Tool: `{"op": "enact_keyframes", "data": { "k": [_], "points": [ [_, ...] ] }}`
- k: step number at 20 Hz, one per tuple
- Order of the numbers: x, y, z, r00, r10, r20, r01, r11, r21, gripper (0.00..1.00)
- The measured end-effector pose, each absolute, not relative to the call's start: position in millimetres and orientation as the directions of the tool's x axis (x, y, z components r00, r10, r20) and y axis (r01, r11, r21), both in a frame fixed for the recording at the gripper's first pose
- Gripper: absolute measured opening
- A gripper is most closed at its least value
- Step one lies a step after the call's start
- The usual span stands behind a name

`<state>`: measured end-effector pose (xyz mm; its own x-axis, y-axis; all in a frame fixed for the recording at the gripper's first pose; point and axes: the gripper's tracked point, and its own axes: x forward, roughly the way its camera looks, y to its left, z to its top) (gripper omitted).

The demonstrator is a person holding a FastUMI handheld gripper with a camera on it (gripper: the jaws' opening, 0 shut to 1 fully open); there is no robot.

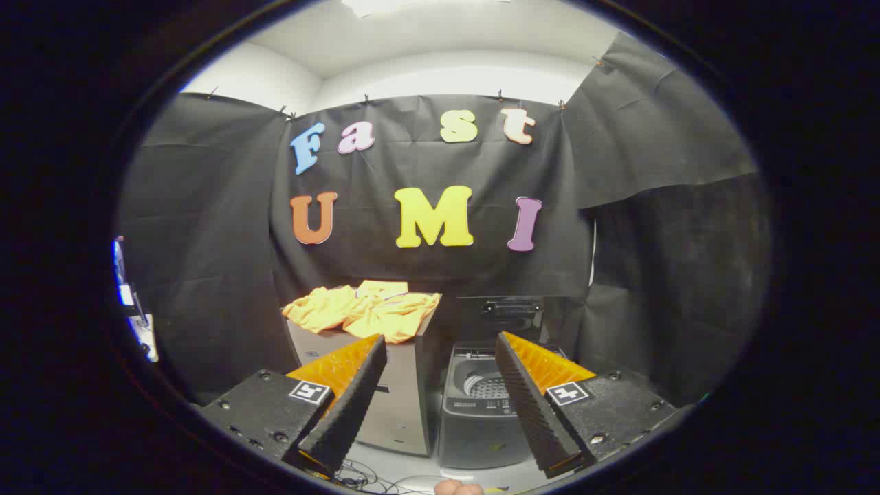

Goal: Put the clothes into the washing machine and then close the washing machine lid.

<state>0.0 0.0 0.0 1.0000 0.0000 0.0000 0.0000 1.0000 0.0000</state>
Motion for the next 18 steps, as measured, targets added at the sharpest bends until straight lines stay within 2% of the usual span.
{"op": "enact_keyframes", "data": {
  "k": [18],
  "points": [
    [19.2, 4.1, 12.0, 0.999, -0.020, 0.030, 0.021, 0.999, -0.040, 1.00]
  ]
}}
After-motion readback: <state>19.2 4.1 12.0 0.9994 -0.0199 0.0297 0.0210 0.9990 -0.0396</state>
